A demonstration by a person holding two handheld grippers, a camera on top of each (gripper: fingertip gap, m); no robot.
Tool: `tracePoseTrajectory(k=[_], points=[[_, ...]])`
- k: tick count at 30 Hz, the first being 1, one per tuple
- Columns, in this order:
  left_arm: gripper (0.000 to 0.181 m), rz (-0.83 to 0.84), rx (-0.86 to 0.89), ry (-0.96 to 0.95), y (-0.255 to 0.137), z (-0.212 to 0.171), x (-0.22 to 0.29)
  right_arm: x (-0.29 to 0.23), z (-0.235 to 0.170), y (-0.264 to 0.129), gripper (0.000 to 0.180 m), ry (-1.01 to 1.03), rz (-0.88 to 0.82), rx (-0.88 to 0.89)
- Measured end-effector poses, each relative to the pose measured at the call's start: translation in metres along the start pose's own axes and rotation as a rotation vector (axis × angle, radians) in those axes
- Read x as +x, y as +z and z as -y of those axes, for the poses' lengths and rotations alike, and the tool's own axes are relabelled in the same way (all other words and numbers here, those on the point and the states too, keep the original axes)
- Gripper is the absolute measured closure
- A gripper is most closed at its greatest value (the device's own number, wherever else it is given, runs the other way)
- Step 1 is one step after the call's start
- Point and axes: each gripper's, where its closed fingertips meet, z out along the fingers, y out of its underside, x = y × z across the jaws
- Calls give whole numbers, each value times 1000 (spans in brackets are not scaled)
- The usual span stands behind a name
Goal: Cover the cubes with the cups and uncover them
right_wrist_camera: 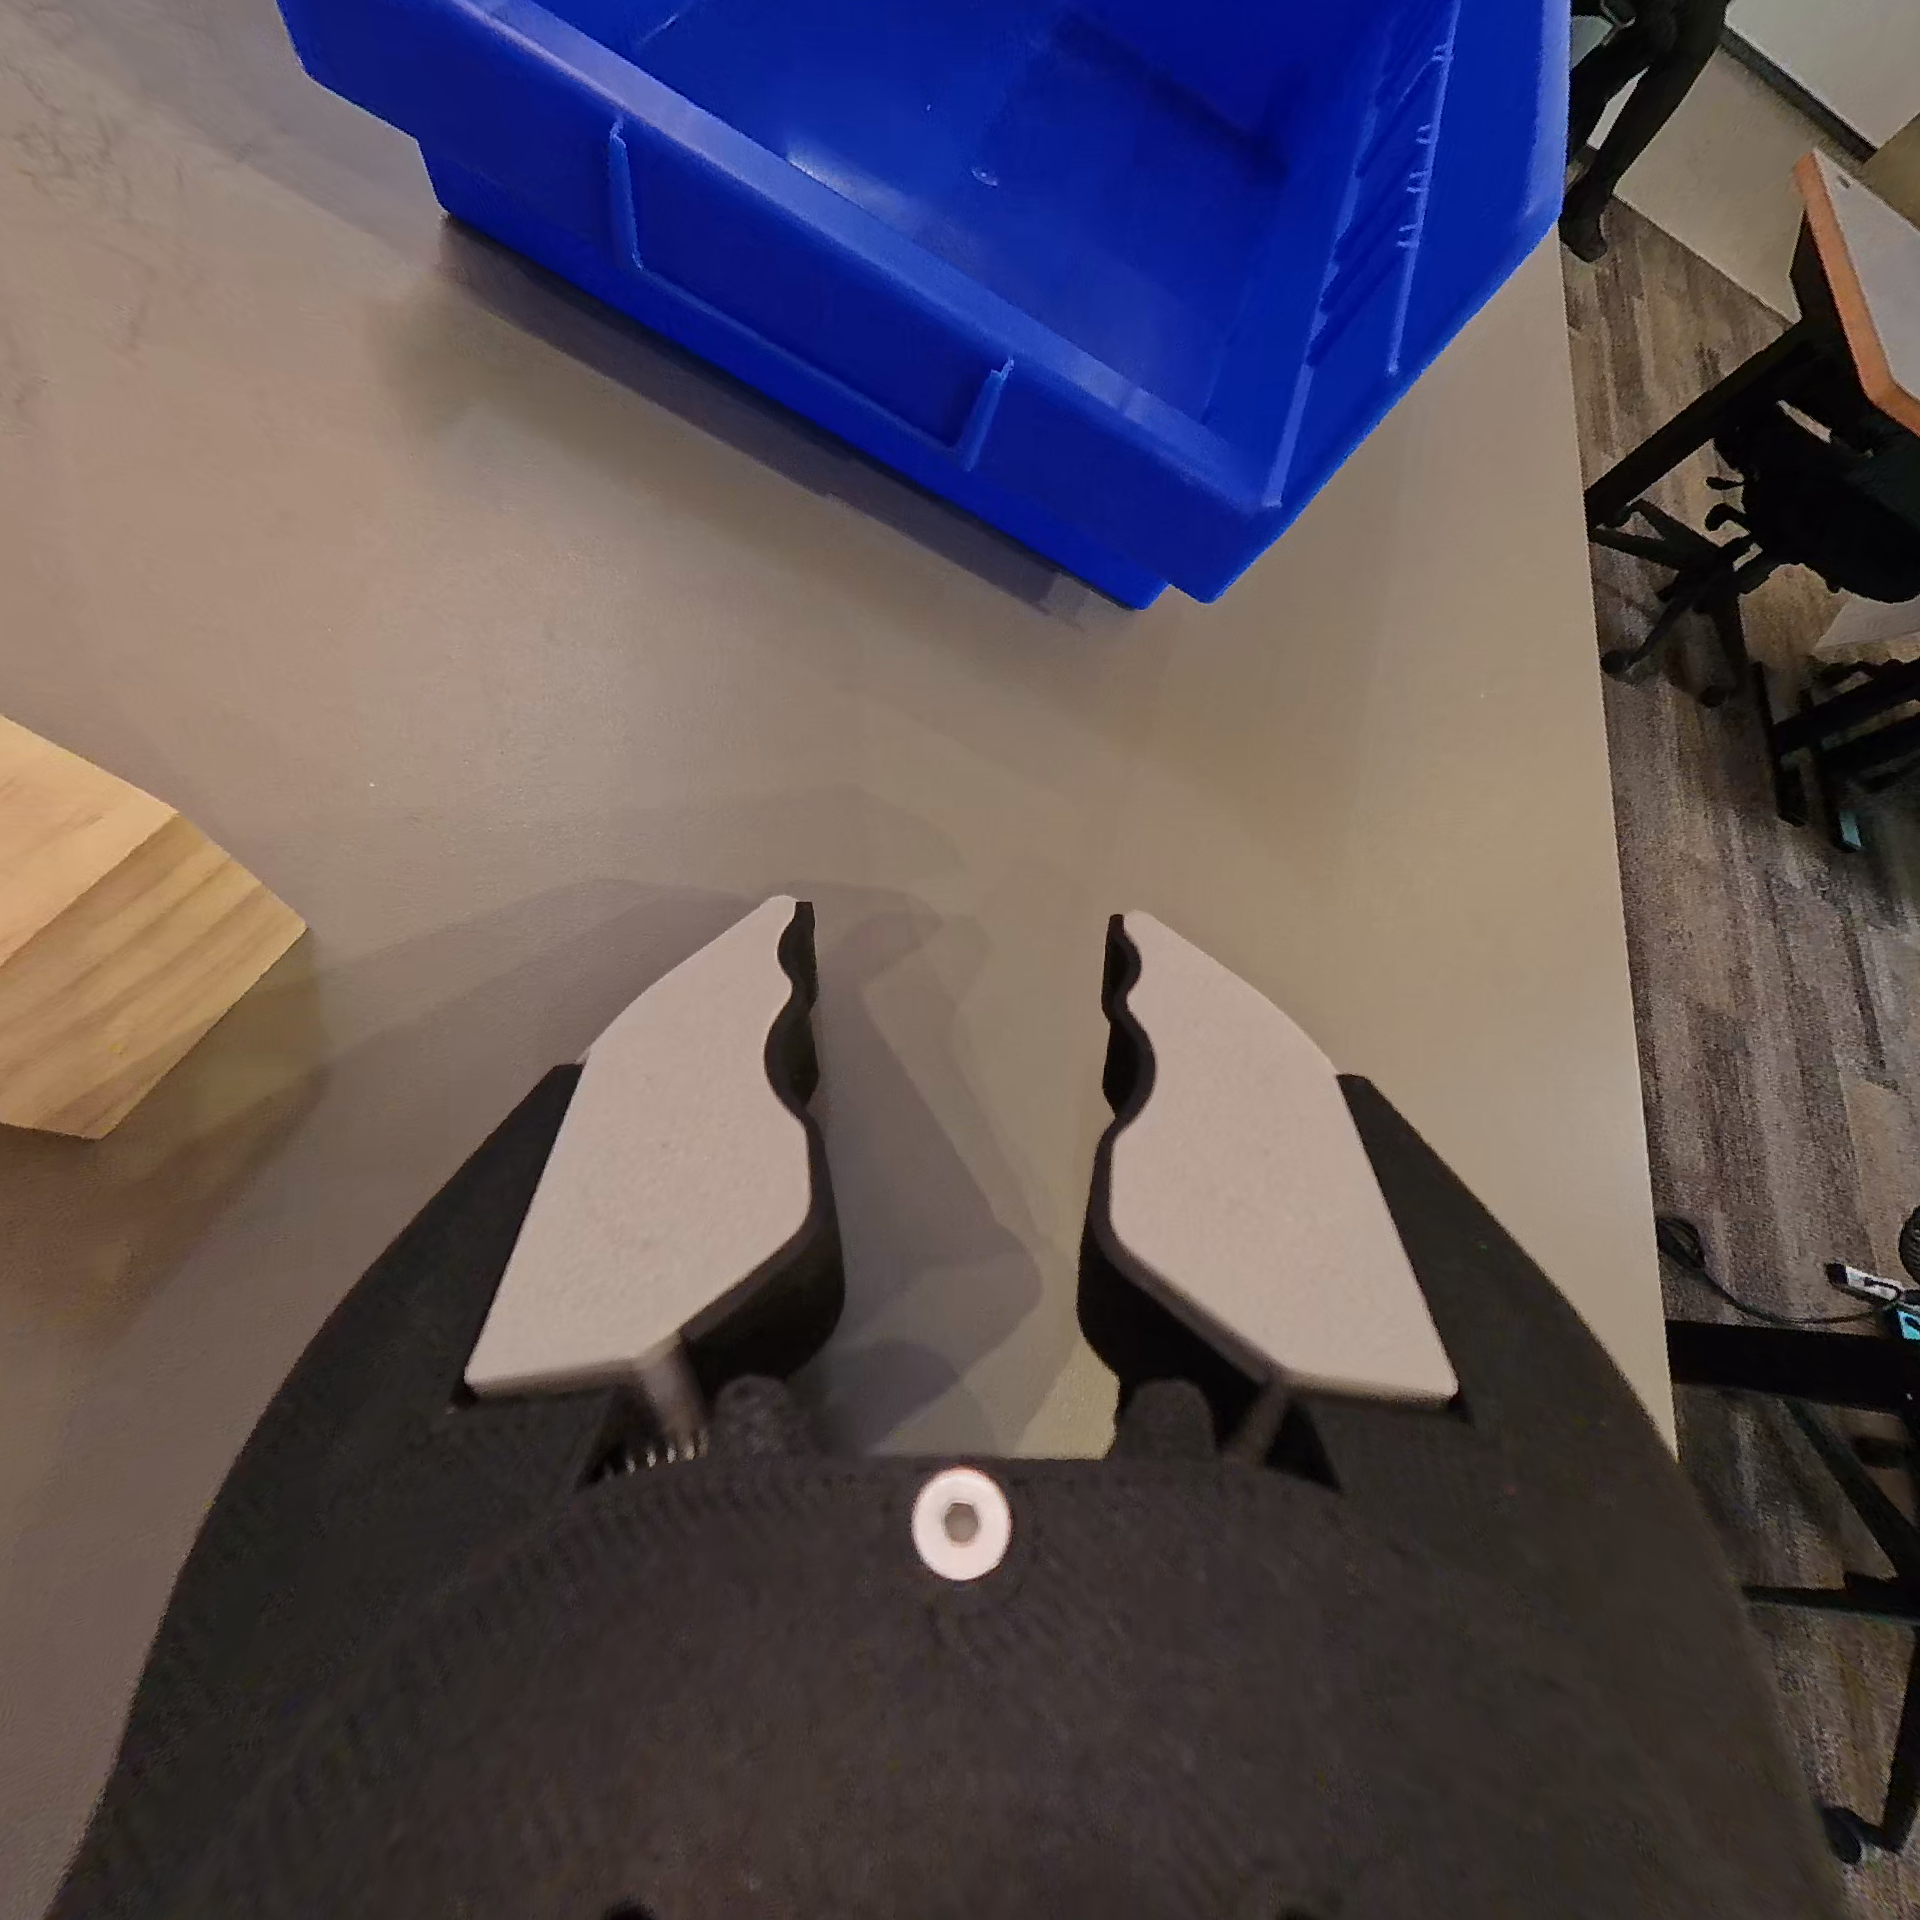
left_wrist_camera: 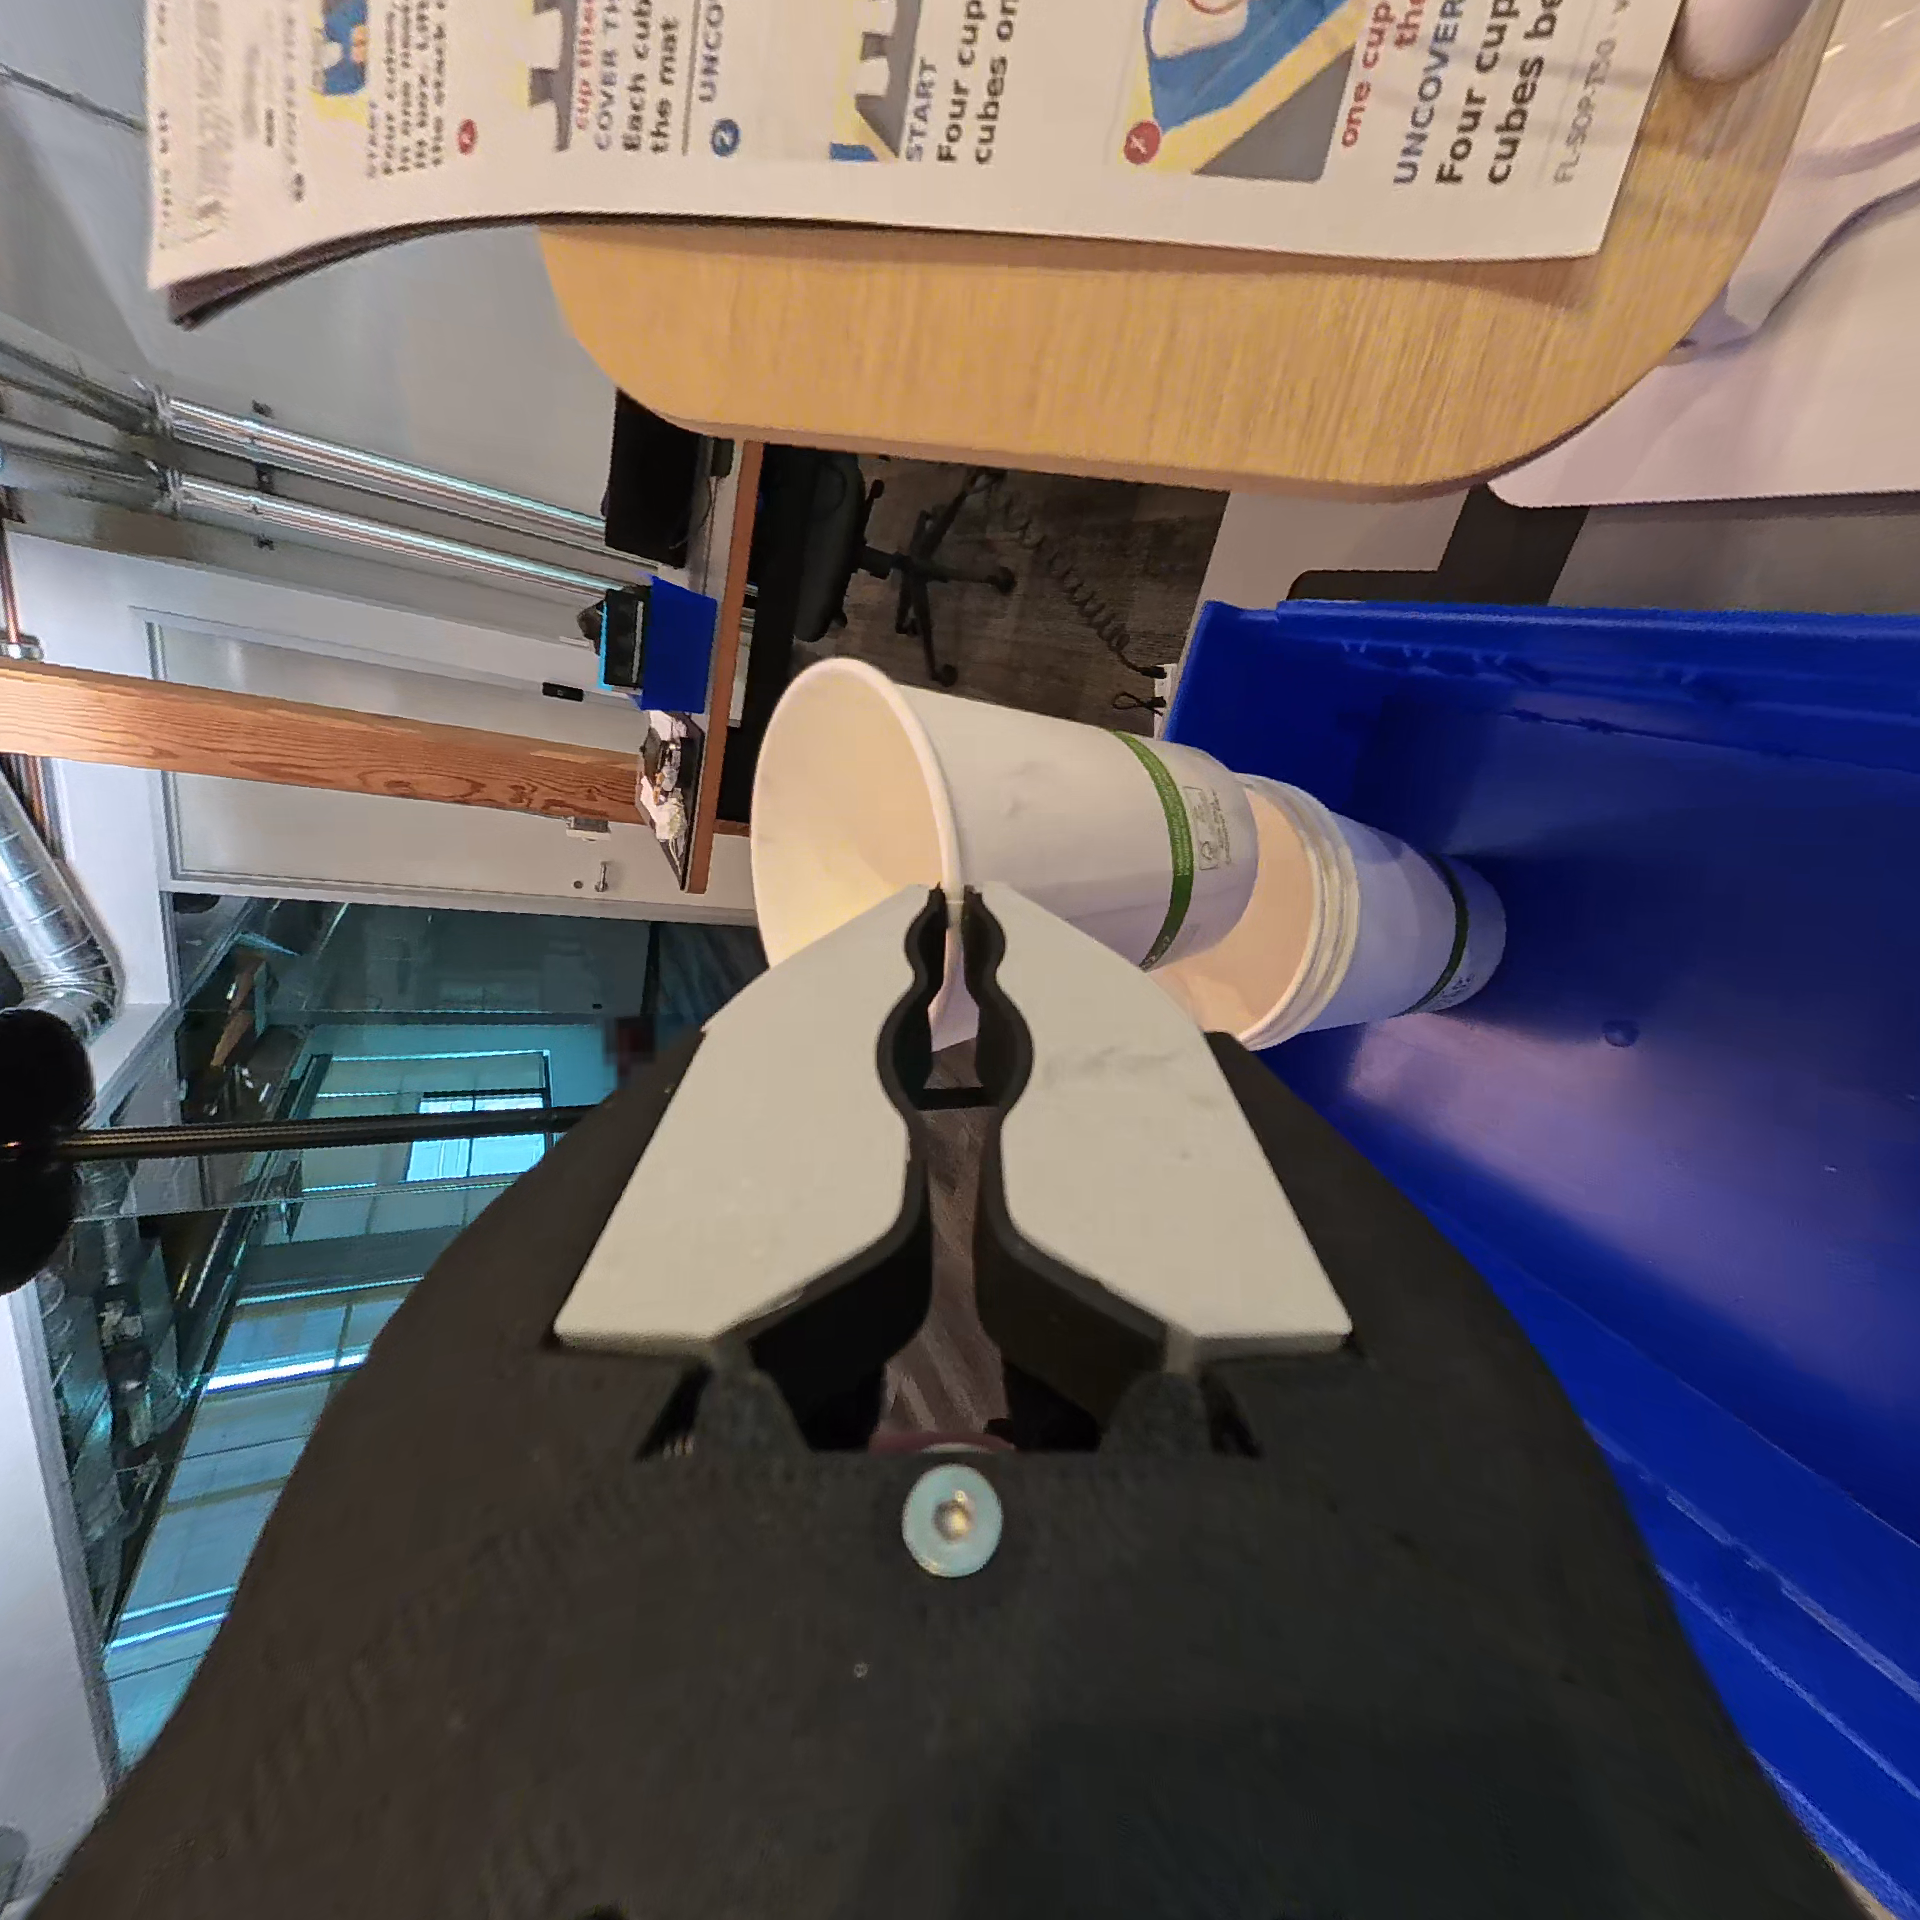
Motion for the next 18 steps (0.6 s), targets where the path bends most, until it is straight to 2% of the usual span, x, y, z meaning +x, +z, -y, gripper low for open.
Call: tracePoseTrajectory(k=[7, 18], points=[[178, 48, 36, -72, -26, 8, -16, 0, 1, 0, 125, 7, 12, 11], [178, -27, 389, -607, -96, 44, -4, 3, 4, -6, 112, 94, 33, 47]])
